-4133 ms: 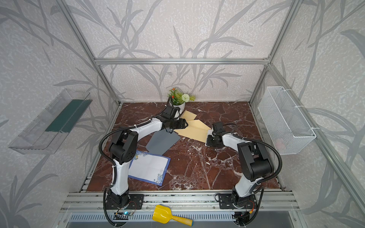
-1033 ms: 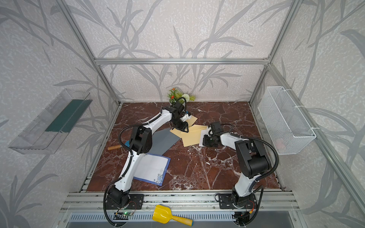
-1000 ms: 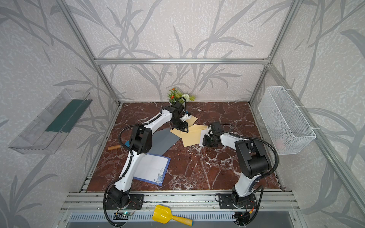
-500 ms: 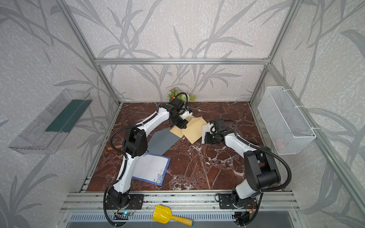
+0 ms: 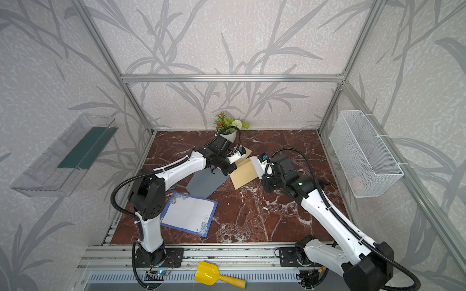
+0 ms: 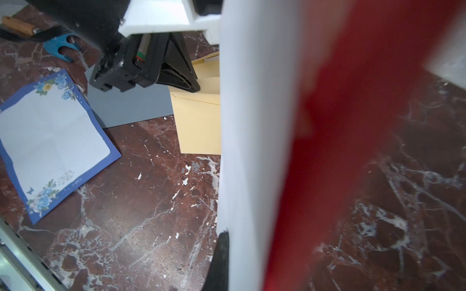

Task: Fold the letter paper in half and place it into the envelope
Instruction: Pick up the envelope from the center of the board, then place the letter paper in the envelope.

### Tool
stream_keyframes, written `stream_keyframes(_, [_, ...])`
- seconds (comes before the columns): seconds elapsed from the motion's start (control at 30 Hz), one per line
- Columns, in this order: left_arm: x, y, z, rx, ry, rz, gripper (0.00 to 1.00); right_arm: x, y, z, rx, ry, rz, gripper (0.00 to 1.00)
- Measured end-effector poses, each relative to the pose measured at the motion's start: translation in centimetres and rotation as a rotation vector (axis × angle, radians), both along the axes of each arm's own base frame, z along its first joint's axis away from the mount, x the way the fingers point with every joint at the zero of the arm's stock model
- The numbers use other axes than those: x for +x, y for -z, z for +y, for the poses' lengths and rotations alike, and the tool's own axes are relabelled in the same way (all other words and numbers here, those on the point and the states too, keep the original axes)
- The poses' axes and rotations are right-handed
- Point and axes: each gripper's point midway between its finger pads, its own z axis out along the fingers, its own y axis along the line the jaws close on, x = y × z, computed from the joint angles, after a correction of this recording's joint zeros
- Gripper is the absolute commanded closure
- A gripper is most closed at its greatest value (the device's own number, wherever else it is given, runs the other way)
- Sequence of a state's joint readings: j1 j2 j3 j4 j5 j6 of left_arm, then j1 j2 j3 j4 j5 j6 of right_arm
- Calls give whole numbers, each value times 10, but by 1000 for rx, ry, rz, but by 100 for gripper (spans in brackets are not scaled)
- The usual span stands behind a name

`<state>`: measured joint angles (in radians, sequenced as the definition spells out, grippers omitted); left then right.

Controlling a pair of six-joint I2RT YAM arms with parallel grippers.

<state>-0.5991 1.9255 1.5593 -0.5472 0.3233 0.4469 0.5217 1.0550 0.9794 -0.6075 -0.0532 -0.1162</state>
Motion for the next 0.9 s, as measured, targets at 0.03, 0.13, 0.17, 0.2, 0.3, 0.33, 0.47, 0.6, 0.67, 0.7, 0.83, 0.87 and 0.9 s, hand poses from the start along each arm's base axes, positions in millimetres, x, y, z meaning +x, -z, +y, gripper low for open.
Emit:
stream_keyframes(0.03, [0,-4,-1,-11,19,-2,100,-3,-4,0,-10,-22,-28,100])
stream_keyframes(0.13, [-2,-20,-4,-38,74,6,100,-16,-8,5,-56,-115,-94,100])
stream_keyframes(0.17, [-2,-26,-5,-49,91,4,100,-20,-9,7,-74,-150,-111,100])
stream_keyframes(0.2, [-3,-31,-7,-61,106,-2,100,-23,-9,10,-88,-184,-127,100])
stream_keyframes(0.3, [-12,-27,-8,-78,164,-11,100,-31,-5,14,-130,-283,-173,100])
stream_keyframes(0.33, [-19,-21,-6,-80,183,-11,100,-33,-3,14,-140,-305,-181,100])
stream_keyframes(0.47, [-53,-1,9,-78,244,16,100,-38,7,16,-206,-398,-209,100])
stream_keyframes(0.6, [-52,-17,4,-93,303,-33,100,-37,14,22,-257,-471,-228,100])
stream_keyframes(0.67, [-51,-26,1,-94,338,-59,100,-37,21,26,-289,-511,-224,100])
stream_keyframes(0.7, [-51,-30,0,-92,356,-71,100,-36,24,28,-307,-531,-220,100])
stream_keyframes(0.83, [-54,-33,-2,-72,411,-73,100,-29,30,34,-367,-582,-223,100])
stream_keyframes(0.87, [-54,-32,-2,-66,424,-67,100,-28,31,35,-381,-594,-232,100])
stream_keyframes(0.9, [-56,-30,-1,-58,438,-58,100,-27,31,34,-394,-601,-240,100])
